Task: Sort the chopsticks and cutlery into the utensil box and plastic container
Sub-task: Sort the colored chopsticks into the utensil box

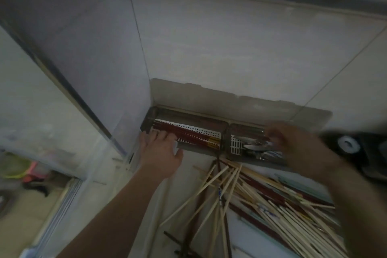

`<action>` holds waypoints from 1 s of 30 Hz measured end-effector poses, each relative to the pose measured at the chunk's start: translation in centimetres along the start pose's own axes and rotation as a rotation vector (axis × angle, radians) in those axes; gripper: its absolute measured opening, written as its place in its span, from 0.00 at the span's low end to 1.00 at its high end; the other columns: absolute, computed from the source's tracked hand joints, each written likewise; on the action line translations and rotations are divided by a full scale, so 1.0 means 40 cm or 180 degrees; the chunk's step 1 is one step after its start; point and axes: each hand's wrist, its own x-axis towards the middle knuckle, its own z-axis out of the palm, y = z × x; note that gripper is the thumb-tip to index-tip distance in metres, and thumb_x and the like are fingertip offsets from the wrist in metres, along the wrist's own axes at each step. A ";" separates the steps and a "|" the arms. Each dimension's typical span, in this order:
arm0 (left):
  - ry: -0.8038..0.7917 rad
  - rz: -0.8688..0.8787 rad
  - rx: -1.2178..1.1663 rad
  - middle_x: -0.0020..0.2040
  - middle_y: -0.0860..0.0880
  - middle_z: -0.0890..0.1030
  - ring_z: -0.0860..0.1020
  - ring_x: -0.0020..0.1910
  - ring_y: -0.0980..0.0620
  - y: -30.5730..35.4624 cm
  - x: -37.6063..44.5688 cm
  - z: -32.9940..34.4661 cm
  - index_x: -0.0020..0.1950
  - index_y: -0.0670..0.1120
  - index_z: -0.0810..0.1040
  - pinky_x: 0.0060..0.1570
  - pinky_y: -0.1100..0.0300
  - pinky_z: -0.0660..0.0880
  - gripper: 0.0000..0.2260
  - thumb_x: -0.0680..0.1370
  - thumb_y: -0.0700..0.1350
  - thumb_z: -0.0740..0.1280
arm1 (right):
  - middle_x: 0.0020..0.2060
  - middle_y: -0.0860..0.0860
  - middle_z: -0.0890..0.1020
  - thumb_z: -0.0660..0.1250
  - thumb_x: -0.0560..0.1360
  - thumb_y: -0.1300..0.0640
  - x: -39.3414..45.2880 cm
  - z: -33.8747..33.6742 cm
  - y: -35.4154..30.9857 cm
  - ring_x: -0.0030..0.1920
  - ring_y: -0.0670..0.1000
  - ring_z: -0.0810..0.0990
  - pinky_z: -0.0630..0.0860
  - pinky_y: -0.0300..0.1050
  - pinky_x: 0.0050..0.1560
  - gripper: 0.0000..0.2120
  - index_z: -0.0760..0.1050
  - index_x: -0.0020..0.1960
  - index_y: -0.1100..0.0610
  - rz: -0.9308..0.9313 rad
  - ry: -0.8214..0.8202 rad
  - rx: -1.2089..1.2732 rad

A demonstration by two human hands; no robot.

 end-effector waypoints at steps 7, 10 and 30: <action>0.0046 -0.0058 -0.0123 0.57 0.50 0.75 0.67 0.65 0.46 -0.002 0.000 0.006 0.56 0.52 0.75 0.73 0.41 0.48 0.21 0.69 0.60 0.56 | 0.49 0.60 0.79 0.64 0.65 0.72 0.255 0.193 -0.188 0.51 0.59 0.75 0.71 0.47 0.51 0.17 0.76 0.51 0.59 -0.0635 -0.0006 0.0067; 0.0082 -0.0045 -0.0175 0.56 0.49 0.76 0.68 0.64 0.45 -0.002 0.001 0.012 0.57 0.51 0.76 0.73 0.41 0.49 0.19 0.71 0.58 0.60 | 0.47 0.59 0.81 0.69 0.59 0.73 0.261 0.227 -0.164 0.50 0.62 0.78 0.73 0.50 0.54 0.18 0.80 0.47 0.59 -0.1060 0.0151 0.0245; 0.0168 -0.0082 0.0073 0.58 0.47 0.77 0.69 0.62 0.43 0.017 -0.002 0.006 0.60 0.52 0.77 0.72 0.42 0.52 0.18 0.70 0.50 0.67 | 0.33 0.50 0.77 0.67 0.63 0.57 -0.400 0.428 -0.017 0.36 0.57 0.77 0.69 0.44 0.29 0.02 0.78 0.33 0.52 0.0550 0.0678 -0.0879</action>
